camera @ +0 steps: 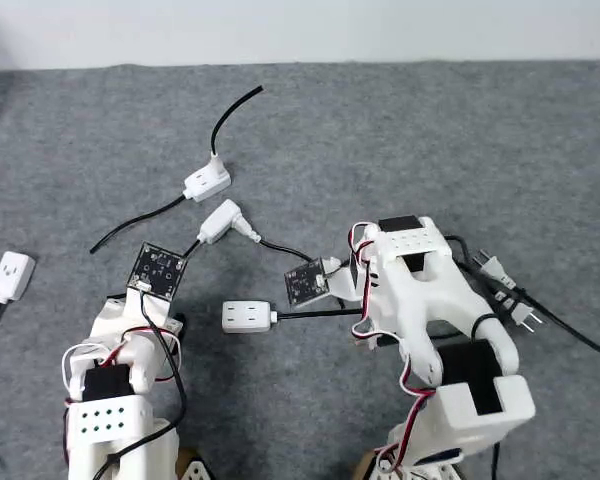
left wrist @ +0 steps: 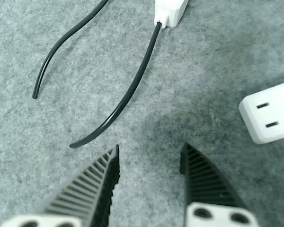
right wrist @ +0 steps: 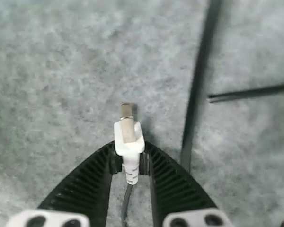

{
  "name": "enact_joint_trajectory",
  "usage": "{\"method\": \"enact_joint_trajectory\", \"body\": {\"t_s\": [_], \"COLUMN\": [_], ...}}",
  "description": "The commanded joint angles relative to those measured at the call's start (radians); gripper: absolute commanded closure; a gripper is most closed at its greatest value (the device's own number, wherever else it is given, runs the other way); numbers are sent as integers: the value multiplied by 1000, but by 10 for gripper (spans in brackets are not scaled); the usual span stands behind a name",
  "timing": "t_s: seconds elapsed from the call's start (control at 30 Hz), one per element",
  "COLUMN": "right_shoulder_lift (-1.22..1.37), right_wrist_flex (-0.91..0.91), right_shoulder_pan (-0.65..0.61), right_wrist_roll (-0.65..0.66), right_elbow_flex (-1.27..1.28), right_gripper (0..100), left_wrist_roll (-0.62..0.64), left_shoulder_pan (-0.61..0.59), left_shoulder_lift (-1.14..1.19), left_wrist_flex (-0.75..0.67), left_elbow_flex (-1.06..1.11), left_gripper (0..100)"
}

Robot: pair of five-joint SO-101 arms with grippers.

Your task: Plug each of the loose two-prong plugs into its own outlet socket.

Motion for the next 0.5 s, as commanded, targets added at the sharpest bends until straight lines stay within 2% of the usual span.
{"method": "enact_joint_trajectory", "body": {"t_s": [0.0,0.17,0.47], "right_shoulder_lift": [-27,-36,-39], "right_wrist_flex": [-110,-127,-122], "right_shoulder_pan": [-18,-19,-39], "right_wrist_roll": [-77,-81,-86], "right_elbow_flex": [-12,-12,-12], "right_gripper": [918,802,797], "left_wrist_roll": [-11,-11,-11], "left_shoulder_pan": [6,6,6], "left_shoulder_lift": [-12,-12,-12], "left_wrist_flex": [-15,-15,-15], "left_elbow_flex": [-4,-4,-4], "left_gripper": [804,804,804]}}
